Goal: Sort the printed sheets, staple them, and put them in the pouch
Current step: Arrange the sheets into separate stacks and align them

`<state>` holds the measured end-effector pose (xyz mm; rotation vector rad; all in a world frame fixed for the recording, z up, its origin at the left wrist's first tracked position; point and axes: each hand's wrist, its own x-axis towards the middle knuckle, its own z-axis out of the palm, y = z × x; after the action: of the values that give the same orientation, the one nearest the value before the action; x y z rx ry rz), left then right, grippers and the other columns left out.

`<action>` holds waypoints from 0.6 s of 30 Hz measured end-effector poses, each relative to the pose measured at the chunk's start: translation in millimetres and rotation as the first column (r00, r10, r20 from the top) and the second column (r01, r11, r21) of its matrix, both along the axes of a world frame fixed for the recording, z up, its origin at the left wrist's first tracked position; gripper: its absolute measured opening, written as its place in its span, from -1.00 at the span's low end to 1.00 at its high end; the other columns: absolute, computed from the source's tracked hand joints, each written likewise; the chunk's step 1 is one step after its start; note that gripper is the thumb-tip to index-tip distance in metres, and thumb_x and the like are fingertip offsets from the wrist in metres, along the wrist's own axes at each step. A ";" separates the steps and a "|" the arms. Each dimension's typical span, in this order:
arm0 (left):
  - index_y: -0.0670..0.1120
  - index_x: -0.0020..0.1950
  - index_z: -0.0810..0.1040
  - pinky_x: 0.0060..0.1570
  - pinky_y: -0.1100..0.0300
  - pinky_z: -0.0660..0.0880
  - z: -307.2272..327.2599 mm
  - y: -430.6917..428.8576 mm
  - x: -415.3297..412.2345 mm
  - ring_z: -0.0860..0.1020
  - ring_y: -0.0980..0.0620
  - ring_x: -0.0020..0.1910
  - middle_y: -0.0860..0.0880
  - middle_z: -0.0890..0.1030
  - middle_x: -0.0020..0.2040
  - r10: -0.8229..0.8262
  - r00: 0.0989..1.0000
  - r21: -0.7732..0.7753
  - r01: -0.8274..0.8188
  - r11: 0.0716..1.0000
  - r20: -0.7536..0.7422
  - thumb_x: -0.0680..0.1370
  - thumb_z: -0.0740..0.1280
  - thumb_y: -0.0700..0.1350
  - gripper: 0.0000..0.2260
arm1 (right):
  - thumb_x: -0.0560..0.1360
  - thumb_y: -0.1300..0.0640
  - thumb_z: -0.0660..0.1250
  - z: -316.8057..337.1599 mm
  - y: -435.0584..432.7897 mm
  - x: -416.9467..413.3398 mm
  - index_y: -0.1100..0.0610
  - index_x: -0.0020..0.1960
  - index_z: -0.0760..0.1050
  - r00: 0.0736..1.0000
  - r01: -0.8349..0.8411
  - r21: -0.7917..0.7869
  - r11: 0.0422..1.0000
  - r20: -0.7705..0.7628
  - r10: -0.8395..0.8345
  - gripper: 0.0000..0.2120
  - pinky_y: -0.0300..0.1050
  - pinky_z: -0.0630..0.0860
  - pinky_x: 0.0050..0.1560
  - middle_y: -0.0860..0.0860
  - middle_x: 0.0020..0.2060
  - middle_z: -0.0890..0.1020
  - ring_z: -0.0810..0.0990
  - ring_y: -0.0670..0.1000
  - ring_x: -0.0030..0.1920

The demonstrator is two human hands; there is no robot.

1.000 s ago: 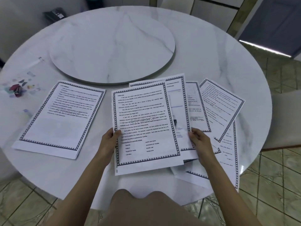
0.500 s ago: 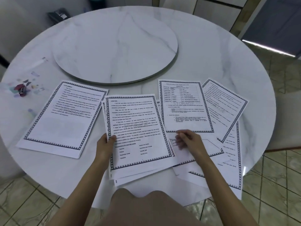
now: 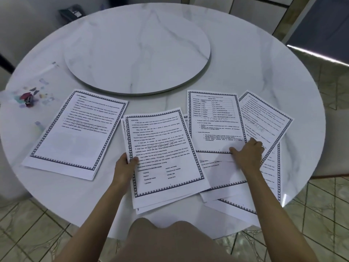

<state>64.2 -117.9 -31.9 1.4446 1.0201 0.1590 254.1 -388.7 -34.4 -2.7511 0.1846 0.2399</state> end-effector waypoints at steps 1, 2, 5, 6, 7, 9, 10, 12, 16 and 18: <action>-0.18 0.25 0.45 0.06 0.11 0.41 0.5 0.1 -0.1 0.51 -0.05 0.05 -0.06 0.54 0.10 0.002 1.000 -0.005 -0.002 1.000 0.000 0.59 0.18 -0.23 -0.77 | 0.41 0.03 0.42 0.6 0.6 0.9 0.40 0.36 0.15 1.000 0.012 0.001 1.000 -0.004 -0.012 -0.26 0.12 0.30 0.25 0.34 0.30 0.26 0.23 0.29 0.32; -0.18 0.25 0.45 0.06 0.11 0.41 0.6 0.3 -0.1 0.51 -0.05 0.05 -0.05 0.54 0.10 0.005 1.000 -0.009 -0.005 1.000 -0.002 0.59 0.19 -0.24 -0.77 | 0.40 0.03 0.44 1.4 0.4 2.9 0.40 0.36 0.15 0.999 0.030 0.008 1.000 -0.022 -0.030 -0.25 0.12 0.29 0.26 0.34 0.30 0.26 0.24 0.29 0.32; -0.17 0.23 0.45 0.05 0.11 0.42 0.3 1.0 -0.6 0.52 -0.06 0.05 -0.06 0.54 0.10 0.003 1.000 -0.022 -0.003 1.000 -0.003 0.59 0.18 -0.26 -0.77 | 0.36 0.06 0.47 3.6 -4.3 10.9 0.35 0.34 0.24 0.990 0.111 0.074 0.991 -0.098 -0.104 -0.29 0.13 0.31 0.25 0.32 0.29 0.30 0.28 0.28 0.31; -0.16 0.22 0.45 0.05 0.10 0.42 0.1 1.1 -0.9 0.52 -0.06 0.05 -0.06 0.54 0.11 -0.001 1.000 -0.024 0.001 1.000 0.000 0.58 0.18 -0.27 -0.78 | 0.35 0.09 0.47 3.1 -7.0 13.4 0.33 0.30 0.31 0.987 0.132 0.127 0.983 -0.106 -0.119 -0.36 0.11 0.36 0.20 0.30 0.24 0.36 0.33 0.28 0.27; -0.15 0.19 0.45 0.06 0.10 0.41 -0.1 1.1 -1.1 0.51 -0.06 0.06 -0.06 0.54 0.10 -0.005 1.000 -0.023 0.005 1.000 0.004 0.58 0.18 -0.28 -0.79 | 0.33 0.12 0.45 3.4 -9.3 14.3 0.31 0.19 0.41 0.988 0.135 0.198 0.971 -0.099 -0.117 -0.48 0.06 0.44 0.08 0.28 0.14 0.45 0.41 0.26 0.18; -0.11 0.14 0.45 0.06 0.11 0.40 0.0 1.2 -1.1 0.50 -0.05 0.06 -0.06 0.53 0.09 -0.012 1.000 -0.016 0.012 1.000 0.008 0.57 0.17 -0.30 -0.80 | 0.36 0.20 0.37 4.6 -12.9 13.9 0.27 -0.14 0.46 0.994 0.103 0.305 0.947 -0.068 -0.087 -0.84 -0.12 0.40 -0.30 0.19 -0.21 0.53 0.50 0.16 -0.10; -0.10 0.13 0.44 0.06 0.11 0.40 0.4 1.4 -1.1 0.50 -0.05 0.06 -0.06 0.53 0.09 -0.015 1.000 -0.013 0.015 1.000 0.008 0.57 0.17 -0.30 -0.80 | 0.41 0.25 0.32 5.1 -14.5 13.6 0.25 -0.20 0.43 0.996 0.082 0.339 0.937 -0.050 -0.069 -0.91 -0.16 0.30 -0.37 0.15 -0.27 0.51 0.47 0.11 -0.17; -0.09 0.12 0.44 0.05 0.11 0.39 0.2 1.5 -0.6 0.50 -0.05 0.05 -0.06 0.53 0.08 -0.018 1.000 -0.011 0.018 1.000 0.008 0.57 0.16 -0.31 -0.81 | 0.48 0.29 0.25 6.8 -18.0 14.7 0.26 -0.12 0.44 0.997 0.067 0.387 0.920 0.003 -0.074 -0.97 -0.16 0.28 -0.28 0.14 -0.23 0.50 0.43 0.08 -0.17; -0.12 0.17 0.45 0.07 0.10 0.40 1.0 1.5 -0.6 0.50 -0.06 0.06 -0.06 0.53 0.08 -0.028 1.000 -0.017 0.028 0.999 0.007 0.57 0.16 -0.31 -0.77 | 0.52 0.29 0.20 10.6 -24.7 16.4 0.20 -0.32 0.36 0.985 0.157 0.454 0.877 -0.006 -0.173 -0.77 -0.26 0.28 -0.44 0.05 -0.40 0.40 0.38 0.07 -0.26; -0.15 0.22 0.45 0.07 0.09 0.41 0.8 1.9 -0.9 0.50 -0.06 0.06 -0.07 0.53 0.09 -0.038 0.999 -0.019 0.038 0.999 0.006 0.57 0.16 -0.30 -0.76 | 0.53 0.29 0.20 11.2 -28.1 15.5 0.20 -0.32 0.36 0.967 0.240 0.570 0.786 -0.072 -0.243 -0.76 -0.30 0.32 -0.53 0.08 -0.38 0.41 0.38 0.07 -0.28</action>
<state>63.3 -115.9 -31.2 1.4447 0.9868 0.1252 269.6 -416.8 -23.2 -2.0948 0.3915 0.1805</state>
